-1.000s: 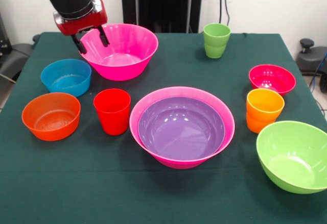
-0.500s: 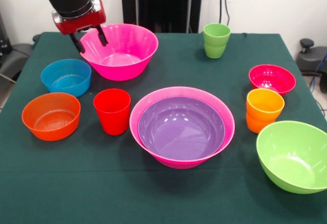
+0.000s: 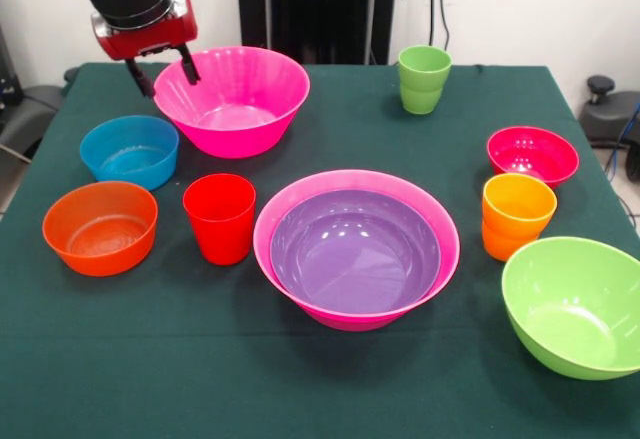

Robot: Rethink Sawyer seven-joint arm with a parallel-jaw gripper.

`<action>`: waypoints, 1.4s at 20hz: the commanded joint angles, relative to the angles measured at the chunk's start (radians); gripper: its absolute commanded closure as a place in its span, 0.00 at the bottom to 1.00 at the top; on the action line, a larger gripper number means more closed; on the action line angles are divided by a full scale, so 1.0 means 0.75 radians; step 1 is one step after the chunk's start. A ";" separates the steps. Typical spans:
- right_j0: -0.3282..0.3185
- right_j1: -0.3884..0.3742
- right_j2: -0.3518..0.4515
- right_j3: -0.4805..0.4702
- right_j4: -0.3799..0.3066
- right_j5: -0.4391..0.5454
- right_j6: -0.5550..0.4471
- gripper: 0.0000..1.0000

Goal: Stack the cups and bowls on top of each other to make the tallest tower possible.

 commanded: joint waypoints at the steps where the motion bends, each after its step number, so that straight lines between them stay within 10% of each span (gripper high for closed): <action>1: 0.066 0.039 -0.055 -0.042 -0.062 -0.013 0.087 0.00; 28: 0.147 0.151 -0.186 -0.145 -0.183 -0.174 0.120 0.00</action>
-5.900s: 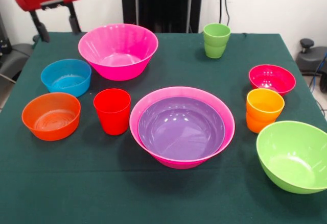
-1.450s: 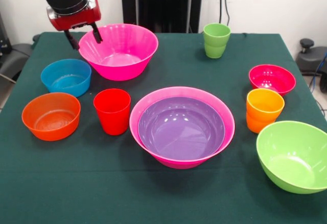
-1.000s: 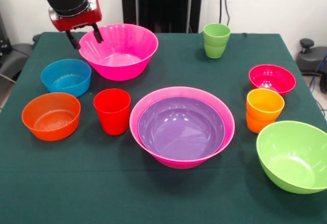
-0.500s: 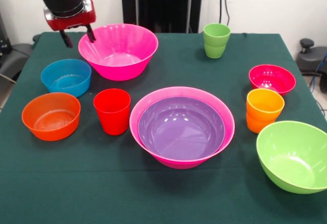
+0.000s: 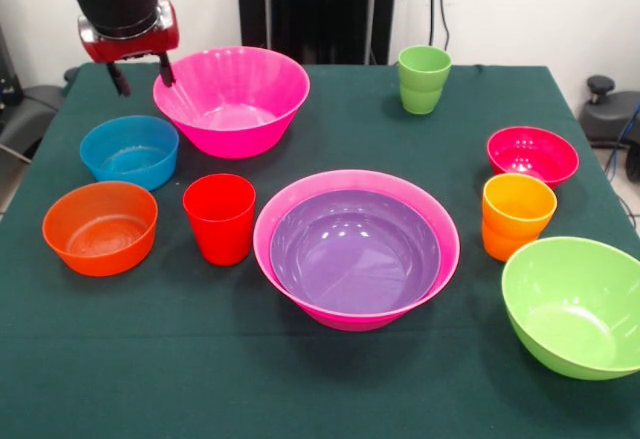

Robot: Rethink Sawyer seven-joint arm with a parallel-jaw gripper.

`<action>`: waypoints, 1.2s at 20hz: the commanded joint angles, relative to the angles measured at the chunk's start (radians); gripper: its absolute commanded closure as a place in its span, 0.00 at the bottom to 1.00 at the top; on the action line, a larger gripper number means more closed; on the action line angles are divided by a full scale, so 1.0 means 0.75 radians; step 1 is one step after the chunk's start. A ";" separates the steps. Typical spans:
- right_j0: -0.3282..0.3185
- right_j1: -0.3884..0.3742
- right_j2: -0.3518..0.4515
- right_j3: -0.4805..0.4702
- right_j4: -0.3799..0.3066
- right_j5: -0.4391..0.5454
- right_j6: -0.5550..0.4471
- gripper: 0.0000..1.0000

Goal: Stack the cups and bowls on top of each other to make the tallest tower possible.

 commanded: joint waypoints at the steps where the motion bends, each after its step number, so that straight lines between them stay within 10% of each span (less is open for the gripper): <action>1: 0.045 0.114 -0.014 -0.070 -0.073 -0.165 0.122 0.00; 24: 0.081 0.154 -0.069 -0.087 -0.050 -0.203 0.122 0.00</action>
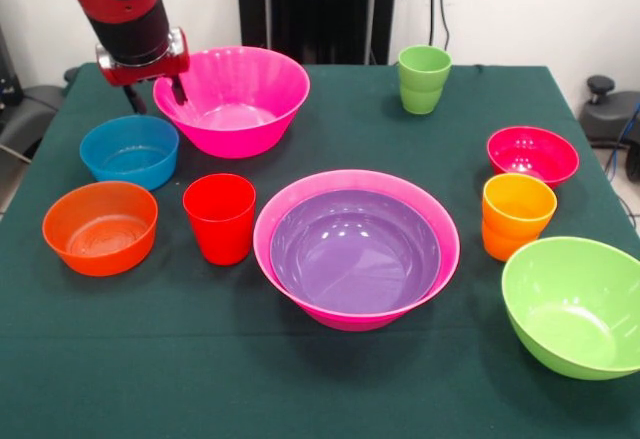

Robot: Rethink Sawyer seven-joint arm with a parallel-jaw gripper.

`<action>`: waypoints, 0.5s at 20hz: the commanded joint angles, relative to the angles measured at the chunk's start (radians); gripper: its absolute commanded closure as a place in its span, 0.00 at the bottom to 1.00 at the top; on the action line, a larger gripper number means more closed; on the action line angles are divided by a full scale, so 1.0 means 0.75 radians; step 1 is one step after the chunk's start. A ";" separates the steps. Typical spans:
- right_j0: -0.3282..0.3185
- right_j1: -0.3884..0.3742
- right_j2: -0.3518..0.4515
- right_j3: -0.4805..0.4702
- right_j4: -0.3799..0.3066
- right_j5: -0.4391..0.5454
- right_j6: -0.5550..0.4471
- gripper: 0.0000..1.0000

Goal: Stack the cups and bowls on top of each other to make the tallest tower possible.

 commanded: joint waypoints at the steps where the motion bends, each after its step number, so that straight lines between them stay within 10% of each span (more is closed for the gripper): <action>1: 0.078 0.028 0.003 -0.081 -0.049 -0.103 0.124 0.00; 10: 0.091 0.040 -0.008 -0.066 -0.036 -0.120 0.137 0.00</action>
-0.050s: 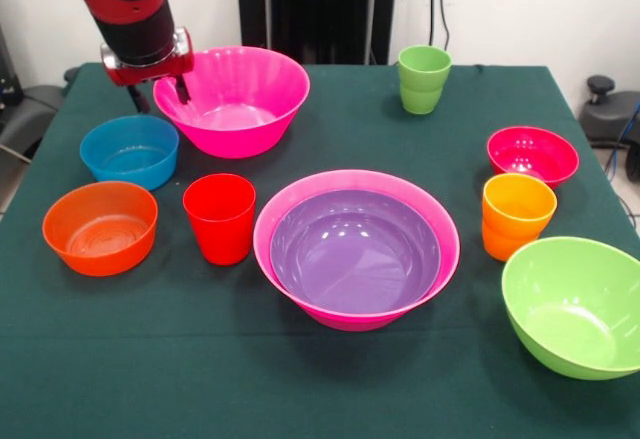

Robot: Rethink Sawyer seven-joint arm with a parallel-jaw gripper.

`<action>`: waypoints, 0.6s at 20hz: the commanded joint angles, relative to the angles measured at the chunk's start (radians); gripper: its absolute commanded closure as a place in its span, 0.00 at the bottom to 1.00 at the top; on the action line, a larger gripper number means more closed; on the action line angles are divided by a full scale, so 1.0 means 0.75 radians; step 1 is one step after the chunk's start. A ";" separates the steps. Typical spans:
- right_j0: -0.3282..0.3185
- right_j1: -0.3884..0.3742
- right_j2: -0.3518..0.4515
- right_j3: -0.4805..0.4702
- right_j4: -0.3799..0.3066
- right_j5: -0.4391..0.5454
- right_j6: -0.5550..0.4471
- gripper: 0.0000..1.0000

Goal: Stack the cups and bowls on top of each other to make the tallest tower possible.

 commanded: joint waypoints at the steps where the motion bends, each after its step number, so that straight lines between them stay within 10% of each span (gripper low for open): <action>1: 0.059 0.047 0.011 -0.069 -0.035 -0.123 0.136 0.00; 12: 0.071 0.057 0.007 -0.104 -0.037 -0.112 0.109 0.00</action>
